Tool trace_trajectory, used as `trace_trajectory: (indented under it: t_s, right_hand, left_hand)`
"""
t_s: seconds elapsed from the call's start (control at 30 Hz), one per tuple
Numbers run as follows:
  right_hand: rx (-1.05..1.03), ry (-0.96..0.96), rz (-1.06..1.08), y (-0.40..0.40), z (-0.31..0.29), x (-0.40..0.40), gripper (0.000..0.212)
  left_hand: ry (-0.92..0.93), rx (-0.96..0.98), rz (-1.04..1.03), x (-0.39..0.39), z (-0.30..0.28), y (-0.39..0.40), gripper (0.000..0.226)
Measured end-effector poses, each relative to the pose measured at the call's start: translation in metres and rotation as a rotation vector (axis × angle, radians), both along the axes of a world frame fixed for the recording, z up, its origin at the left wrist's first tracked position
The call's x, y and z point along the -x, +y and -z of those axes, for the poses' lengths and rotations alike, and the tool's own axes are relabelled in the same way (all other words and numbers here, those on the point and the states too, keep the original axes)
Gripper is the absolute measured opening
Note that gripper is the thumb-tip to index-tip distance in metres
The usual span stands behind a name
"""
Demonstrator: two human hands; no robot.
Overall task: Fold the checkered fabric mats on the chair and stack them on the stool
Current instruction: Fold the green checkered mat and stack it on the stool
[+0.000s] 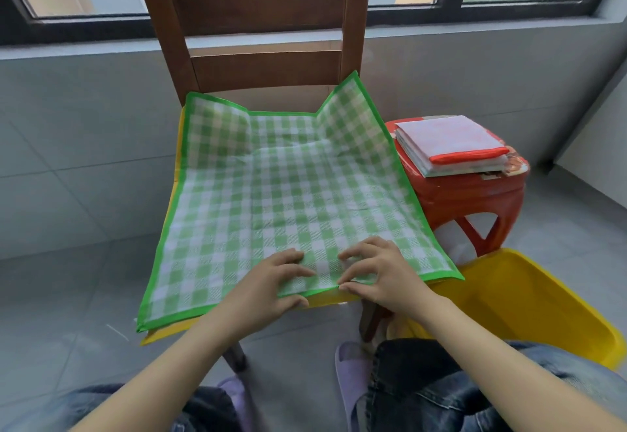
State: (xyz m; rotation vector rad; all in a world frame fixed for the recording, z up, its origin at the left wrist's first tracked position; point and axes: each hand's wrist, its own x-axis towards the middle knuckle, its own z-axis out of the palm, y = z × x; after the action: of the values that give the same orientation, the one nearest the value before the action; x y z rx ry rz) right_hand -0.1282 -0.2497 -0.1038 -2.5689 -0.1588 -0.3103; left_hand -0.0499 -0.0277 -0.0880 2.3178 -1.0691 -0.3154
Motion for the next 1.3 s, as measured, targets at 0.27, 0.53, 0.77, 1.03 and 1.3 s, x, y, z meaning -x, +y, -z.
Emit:
trace_trajectory:
  t_s: [0.27,0.53,0.77,1.03,1.3]
  right_hand:
    - [0.0,-0.107,0.135,0.008,-0.016,-0.002,0.02]
    - [0.149,-0.296,0.239,0.015,-0.051,-0.02,0.01]
    - [0.293,-0.418,0.296,0.019,-0.088,-0.034,0.009]
    - [0.331,-0.578,0.382,0.028,-0.136,-0.089,0.011]
    - [0.562,0.047,0.335,0.02,-0.158,-0.177,0.018]
  left_hand:
    - [0.115,-0.013,-0.215,-0.011,-0.039,0.022,0.021]
    - [0.148,0.029,-0.327,-0.024,-0.081,0.066,0.01]
    - [-0.057,0.192,-0.443,-0.03,-0.098,0.065,0.02]
    - [-0.085,0.372,-0.562,-0.072,-0.134,0.062,0.013]
    - [-0.143,0.024,-0.603,-0.156,-0.134,0.032,0.021]
